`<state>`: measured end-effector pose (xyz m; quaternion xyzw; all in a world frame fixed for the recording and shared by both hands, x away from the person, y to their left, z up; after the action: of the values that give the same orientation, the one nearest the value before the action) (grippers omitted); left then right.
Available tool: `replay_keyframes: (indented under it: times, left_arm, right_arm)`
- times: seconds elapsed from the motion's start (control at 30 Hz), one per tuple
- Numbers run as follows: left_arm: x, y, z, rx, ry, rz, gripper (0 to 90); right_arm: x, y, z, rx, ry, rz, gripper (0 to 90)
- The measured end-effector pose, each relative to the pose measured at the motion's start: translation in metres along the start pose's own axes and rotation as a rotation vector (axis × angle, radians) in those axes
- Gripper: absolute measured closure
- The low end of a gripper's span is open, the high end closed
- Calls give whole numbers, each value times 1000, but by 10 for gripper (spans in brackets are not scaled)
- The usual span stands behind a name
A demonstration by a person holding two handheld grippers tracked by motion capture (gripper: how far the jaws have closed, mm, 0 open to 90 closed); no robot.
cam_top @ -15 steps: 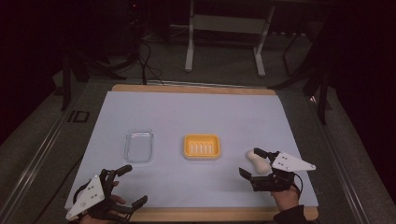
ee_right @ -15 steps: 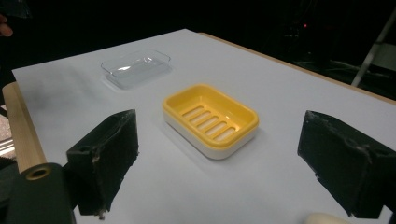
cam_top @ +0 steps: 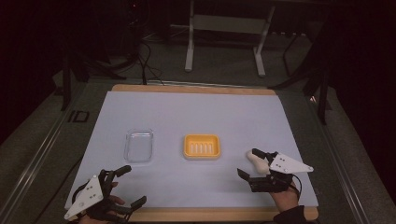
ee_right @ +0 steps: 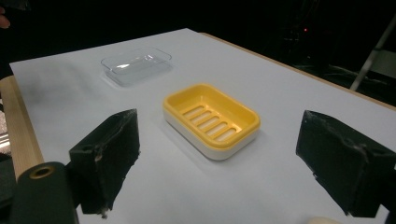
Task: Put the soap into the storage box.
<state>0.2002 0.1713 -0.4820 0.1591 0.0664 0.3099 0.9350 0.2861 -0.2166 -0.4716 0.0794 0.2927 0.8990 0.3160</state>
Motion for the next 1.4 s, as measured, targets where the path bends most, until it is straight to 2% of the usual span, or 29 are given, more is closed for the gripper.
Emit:
replay_keyframes:
  times: [0.33,0.5,0.57,0.63,0.7,0.77,0.8,1.03,1.17,1.33,1.4]
  left_arm:
    - [-2,-2,-2,35,-12,1,1]
    - [-3,-1,-3,35,-12,1,1]
    - [-3,-1,-3,35,-10,1,1]
    - [-3,-1,-3,38,-11,1,1]
    - [-3,-2,-3,41,-14,0,0]
    - [-4,-2,-3,42,-15,-1,1]
    - [-4,-2,-3,44,-16,-3,1]
    - [-6,-4,-4,54,-23,-10,1]
    - [-6,-4,-4,57,-23,-10,1]
    - [-6,-5,-5,59,-24,-14,1]
    - [-7,-5,-5,60,-24,-16,0]
  right_arm:
    - [3,-2,-3,105,42,7,139]
    - [3,1,-5,198,68,27,141]
    - [2,1,-7,241,78,19,144]
    - [0,2,-8,269,70,9,132]
    - [-1,3,-8,281,46,21,123]
    - [-3,3,-8,298,38,-2,118]
    - [-3,4,-8,313,33,4,114]
    - [-5,1,-11,433,68,-34,109]
    - [-4,-2,-14,487,87,-30,109]
    - [-2,-4,-19,533,70,-10,109]
    - [-1,-4,-22,569,71,1,109]
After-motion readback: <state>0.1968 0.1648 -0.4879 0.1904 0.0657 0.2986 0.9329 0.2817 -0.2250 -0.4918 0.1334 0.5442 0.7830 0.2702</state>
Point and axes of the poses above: each handheld gripper's, and its own axes: y roughly backward along the jaws, z roughly out of its top, x roughly to its left, the point moved 6 cm from there along -y, roughly forward along the jaws, and after that the axes turned 15 degrees about x, right-handed, at the moved point
